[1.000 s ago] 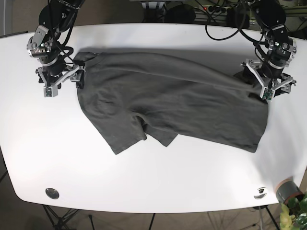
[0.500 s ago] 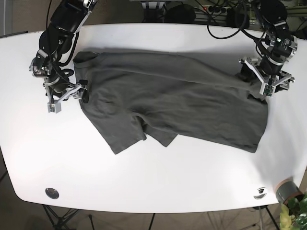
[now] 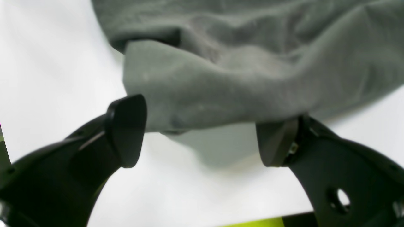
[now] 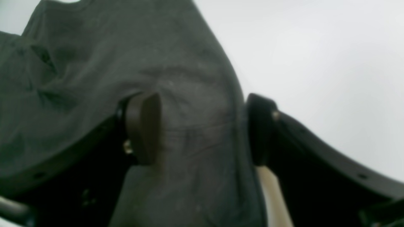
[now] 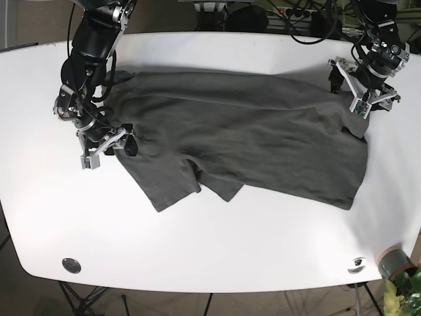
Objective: Fold the T-shirt properly
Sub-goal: 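Release the shirt with the left gripper and move it along the edge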
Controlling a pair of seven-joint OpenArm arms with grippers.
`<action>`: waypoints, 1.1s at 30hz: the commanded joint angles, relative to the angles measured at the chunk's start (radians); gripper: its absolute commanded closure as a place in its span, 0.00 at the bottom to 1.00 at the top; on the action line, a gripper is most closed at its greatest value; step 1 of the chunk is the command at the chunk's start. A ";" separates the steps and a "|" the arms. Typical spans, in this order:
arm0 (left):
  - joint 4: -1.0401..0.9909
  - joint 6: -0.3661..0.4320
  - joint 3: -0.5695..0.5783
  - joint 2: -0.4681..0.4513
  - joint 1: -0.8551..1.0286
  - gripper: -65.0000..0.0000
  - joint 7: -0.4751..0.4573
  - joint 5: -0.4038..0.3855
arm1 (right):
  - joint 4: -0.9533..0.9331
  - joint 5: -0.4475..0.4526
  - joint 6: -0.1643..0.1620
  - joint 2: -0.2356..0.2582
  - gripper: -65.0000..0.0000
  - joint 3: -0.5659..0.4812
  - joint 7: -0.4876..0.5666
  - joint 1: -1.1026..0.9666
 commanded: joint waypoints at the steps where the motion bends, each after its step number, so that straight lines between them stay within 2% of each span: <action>1: 0.018 0.002 -0.017 -0.015 -0.001 0.22 0.024 -0.004 | -0.015 -0.015 -0.011 0.011 0.44 0.001 -0.029 0.019; 10: 0.023 0.002 -0.007 -0.072 0.057 0.22 0.050 -0.011 | -0.039 -0.015 -0.011 0.011 0.46 0.001 -0.029 0.024; 14: 0.046 0.002 -0.007 -0.072 0.049 0.22 0.050 -0.019 | -0.041 -0.015 -0.011 0.011 0.65 0.001 -0.028 0.024; 18: 0.051 0.002 -0.007 -0.072 0.019 0.22 0.053 -0.100 | -0.041 -0.015 -0.011 0.009 0.93 0.001 -0.028 0.024; 19: 0.051 0.002 -0.007 -0.072 0.009 0.22 0.053 -0.114 | -0.041 -0.015 -0.011 0.009 0.97 0.001 -0.028 0.024; 23: 0.049 0.002 -0.023 -0.071 -0.052 0.22 0.053 -0.159 | -0.035 -0.015 -0.011 0.014 0.95 0.001 -0.028 0.022; 33: 0.029 0.002 -0.047 -0.038 -0.351 0.22 0.053 -0.153 | 0.054 -0.010 -0.011 0.034 0.97 0.003 -0.031 -0.010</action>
